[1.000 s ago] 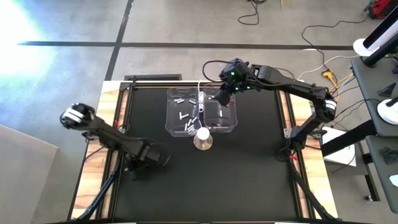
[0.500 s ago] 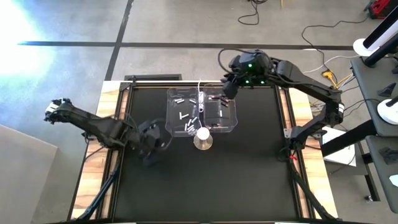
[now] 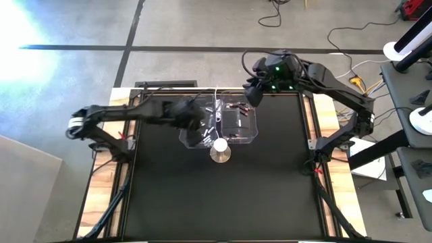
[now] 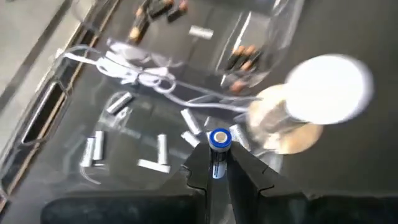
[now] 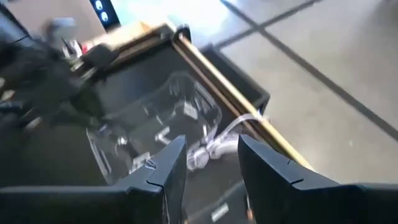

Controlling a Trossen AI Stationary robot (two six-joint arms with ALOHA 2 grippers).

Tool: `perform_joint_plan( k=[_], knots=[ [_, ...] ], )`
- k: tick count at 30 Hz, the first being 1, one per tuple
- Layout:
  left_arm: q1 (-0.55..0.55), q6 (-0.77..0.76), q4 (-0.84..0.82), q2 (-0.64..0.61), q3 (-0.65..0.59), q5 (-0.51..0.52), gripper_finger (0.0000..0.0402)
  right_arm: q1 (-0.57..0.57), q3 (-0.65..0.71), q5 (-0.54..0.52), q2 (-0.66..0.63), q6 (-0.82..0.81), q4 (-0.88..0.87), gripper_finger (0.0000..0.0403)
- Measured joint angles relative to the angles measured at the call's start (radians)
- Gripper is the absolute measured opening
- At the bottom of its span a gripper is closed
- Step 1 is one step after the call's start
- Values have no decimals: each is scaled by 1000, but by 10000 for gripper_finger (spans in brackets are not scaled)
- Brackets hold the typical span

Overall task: Sort batteries
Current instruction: Put the white battery into the left transparent bin

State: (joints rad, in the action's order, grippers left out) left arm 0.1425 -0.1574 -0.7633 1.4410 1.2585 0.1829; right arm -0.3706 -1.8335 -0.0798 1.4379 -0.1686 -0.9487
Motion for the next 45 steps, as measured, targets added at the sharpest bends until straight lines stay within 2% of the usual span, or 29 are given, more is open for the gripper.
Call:
perform_joint_plan(
  k=[7,14,21,29,35,45],
  knots=[
    [148,83,-67,235,86,-140,15,12,-5,0,-7,-41,-149,146],
    [197,117,-170,431,190,-148,15,26,-5,0,-10,-41,-169,156],
    [200,122,-191,554,213,-164,16,26,-5,-1,-10,-40,-169,167],
    [200,116,-183,590,208,-208,19,26,-5,-1,-10,-37,-164,181],
    [225,108,-182,572,205,-280,19,26,-5,-2,-9,-32,-160,189],
    [279,122,-163,550,205,-290,18,26,-5,-2,-9,-41,-144,194]
  ],
)
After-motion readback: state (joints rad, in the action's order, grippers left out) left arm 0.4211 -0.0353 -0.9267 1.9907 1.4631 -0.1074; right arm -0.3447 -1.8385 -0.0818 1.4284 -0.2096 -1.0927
